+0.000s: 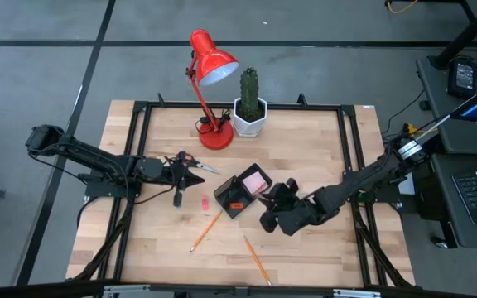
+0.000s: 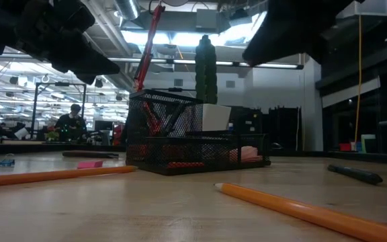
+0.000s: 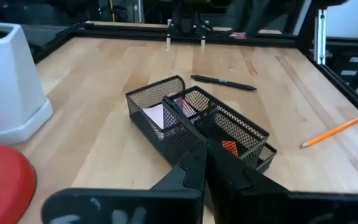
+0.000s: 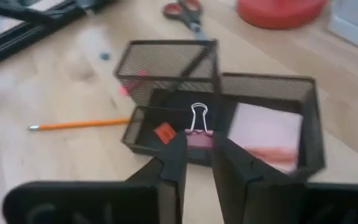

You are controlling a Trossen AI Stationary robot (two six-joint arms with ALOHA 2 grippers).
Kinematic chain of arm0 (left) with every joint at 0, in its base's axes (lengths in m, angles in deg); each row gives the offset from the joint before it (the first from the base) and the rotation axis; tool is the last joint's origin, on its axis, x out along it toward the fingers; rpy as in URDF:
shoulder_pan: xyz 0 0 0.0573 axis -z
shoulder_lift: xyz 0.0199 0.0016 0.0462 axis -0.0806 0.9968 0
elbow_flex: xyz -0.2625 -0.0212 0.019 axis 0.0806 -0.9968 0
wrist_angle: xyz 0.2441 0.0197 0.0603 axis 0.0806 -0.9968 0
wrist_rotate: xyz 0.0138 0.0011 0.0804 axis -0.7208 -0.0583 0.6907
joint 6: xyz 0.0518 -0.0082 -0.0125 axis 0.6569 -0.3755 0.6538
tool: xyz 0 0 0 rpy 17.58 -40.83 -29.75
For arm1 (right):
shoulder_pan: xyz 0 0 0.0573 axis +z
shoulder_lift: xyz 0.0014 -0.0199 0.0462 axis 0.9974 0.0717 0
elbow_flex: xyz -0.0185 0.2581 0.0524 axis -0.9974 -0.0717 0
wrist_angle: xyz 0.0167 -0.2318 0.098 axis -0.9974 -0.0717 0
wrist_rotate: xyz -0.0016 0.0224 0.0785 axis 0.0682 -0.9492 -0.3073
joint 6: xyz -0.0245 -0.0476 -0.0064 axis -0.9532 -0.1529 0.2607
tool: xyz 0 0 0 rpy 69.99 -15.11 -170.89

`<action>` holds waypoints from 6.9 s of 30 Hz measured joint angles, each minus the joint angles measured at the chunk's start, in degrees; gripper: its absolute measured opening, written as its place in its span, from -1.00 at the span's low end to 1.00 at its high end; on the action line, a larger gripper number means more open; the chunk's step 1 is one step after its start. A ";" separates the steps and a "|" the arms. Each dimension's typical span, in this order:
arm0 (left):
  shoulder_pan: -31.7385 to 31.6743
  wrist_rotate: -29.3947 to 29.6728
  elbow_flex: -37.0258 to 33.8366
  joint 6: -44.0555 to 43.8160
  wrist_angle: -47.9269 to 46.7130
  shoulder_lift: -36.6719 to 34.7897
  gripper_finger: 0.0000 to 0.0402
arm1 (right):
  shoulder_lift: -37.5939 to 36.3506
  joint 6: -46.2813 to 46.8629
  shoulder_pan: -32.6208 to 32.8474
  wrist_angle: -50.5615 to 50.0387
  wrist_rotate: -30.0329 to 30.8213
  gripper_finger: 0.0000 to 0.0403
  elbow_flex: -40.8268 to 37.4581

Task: Pick and place office supplies into organizer
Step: Put the pink binder clip into the black desk organizer, then put the scissors into the black desk organizer

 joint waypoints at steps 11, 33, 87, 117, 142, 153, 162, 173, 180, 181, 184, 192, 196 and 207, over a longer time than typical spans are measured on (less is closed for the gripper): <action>0.00 0.00 0.00 -1.69 0.01 0.00 -0.98 | 6.11 -11.71 -3.00 11.96 -14.43 -0.68 0.01; 0.00 0.00 0.00 -1.66 0.04 0.00 -0.97 | 12.45 -20.85 -10.29 18.63 -24.09 -0.68 -0.01; 0.00 -0.24 0.00 1.82 2.27 0.00 -0.98 | -1.11 -40.13 -6.19 6.82 -13.54 -0.40 -3.32; -5.24 18.20 17.86 -7.27 -27.09 1.80 -0.90 | -32.16 -51.99 -13.16 44.62 -13.72 -0.89 -43.41; -23.11 8.07 20.33 -19.67 -40.27 6.07 -0.42 | -32.14 -55.38 -17.90 63.30 -19.67 -0.94 -52.25; -26.03 5.96 37.32 -17.02 -66.41 20.75 -0.42 | -32.12 -55.30 -20.98 63.65 -19.67 -0.91 -52.22; -30.40 3.07 37.75 -14.76 -70.77 27.16 -0.42 | -32.12 -55.45 -20.96 63.58 -19.67 -0.90 -52.20; -37.42 -0.46 33.09 -10.60 -70.38 28.52 -0.42 | -32.12 -55.38 -20.96 61.22 -19.67 -0.90 -52.16; -38.86 -4.67 27.82 -9.96 -64.94 28.55 -0.42 | -32.10 -55.43 -20.96 60.94 -19.67 -0.90 -52.16; -38.90 -4.66 27.58 -9.71 -64.32 28.55 -0.42 | -32.10 -55.43 -20.96 60.94 -19.67 -0.90 -52.16; -38.88 -4.68 27.52 -9.40 -63.63 28.52 -0.42 | -32.10 -55.41 -20.96 60.94 -19.67 -0.90 -52.16; -38.88 -4.52 27.52 -8.15 -62.49 28.52 -0.42 | -32.10 -55.38 -20.96 60.96 -19.67 -0.90 -52.16; -38.88 -3.81 27.52 -8.61 -61.07 29.33 -0.42 | -32.10 -55.38 -20.96 60.96 -19.67 -0.90 -52.16; -38.82 -3.96 27.52 -7.17 -61.13 36.09 -0.42 | -32.10 -55.36 -20.96 60.98 -19.67 -0.90 -52.16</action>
